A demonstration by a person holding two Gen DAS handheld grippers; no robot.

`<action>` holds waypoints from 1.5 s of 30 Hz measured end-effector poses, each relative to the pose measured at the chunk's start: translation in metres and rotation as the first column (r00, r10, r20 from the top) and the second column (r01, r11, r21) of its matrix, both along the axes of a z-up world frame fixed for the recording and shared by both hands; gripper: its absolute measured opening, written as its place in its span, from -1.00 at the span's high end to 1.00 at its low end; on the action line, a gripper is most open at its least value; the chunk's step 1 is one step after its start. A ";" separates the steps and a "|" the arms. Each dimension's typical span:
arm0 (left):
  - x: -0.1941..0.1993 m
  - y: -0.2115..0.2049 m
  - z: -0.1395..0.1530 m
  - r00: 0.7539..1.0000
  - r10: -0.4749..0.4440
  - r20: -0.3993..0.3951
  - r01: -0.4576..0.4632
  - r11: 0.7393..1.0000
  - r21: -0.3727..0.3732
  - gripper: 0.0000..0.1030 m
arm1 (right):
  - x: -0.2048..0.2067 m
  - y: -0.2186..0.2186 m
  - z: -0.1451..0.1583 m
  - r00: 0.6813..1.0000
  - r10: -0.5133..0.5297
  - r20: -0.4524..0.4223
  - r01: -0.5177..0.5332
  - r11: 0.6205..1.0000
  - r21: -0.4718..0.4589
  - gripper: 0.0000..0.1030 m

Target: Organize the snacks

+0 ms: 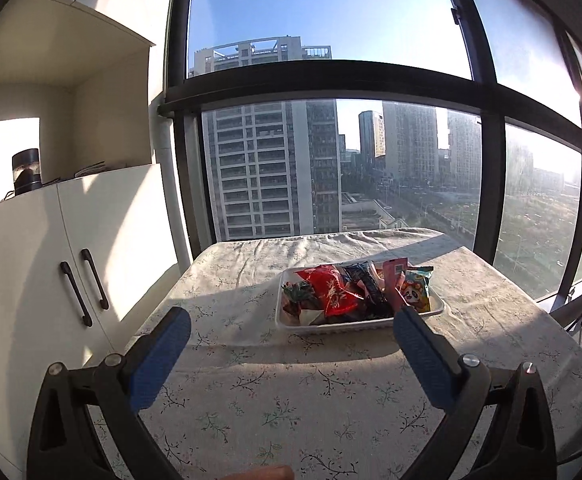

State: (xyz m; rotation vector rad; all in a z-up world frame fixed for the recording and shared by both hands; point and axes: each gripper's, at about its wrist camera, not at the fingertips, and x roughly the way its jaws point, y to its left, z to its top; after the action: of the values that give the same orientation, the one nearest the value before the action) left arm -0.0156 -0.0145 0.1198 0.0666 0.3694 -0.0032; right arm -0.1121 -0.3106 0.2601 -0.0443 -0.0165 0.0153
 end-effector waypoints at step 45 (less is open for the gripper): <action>0.043 -0.003 -0.069 0.962 0.003 -0.274 -0.011 1.000 -0.026 -1.00 | 0.101 0.024 -0.113 0.881 -0.060 -0.470 0.022 0.996 -0.086 -0.99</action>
State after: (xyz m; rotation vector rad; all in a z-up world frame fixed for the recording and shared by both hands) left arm 0.0278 -0.0170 0.0505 0.0374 0.6467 -0.0107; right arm -0.0109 -0.2864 0.1471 -0.1192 0.4770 -0.0158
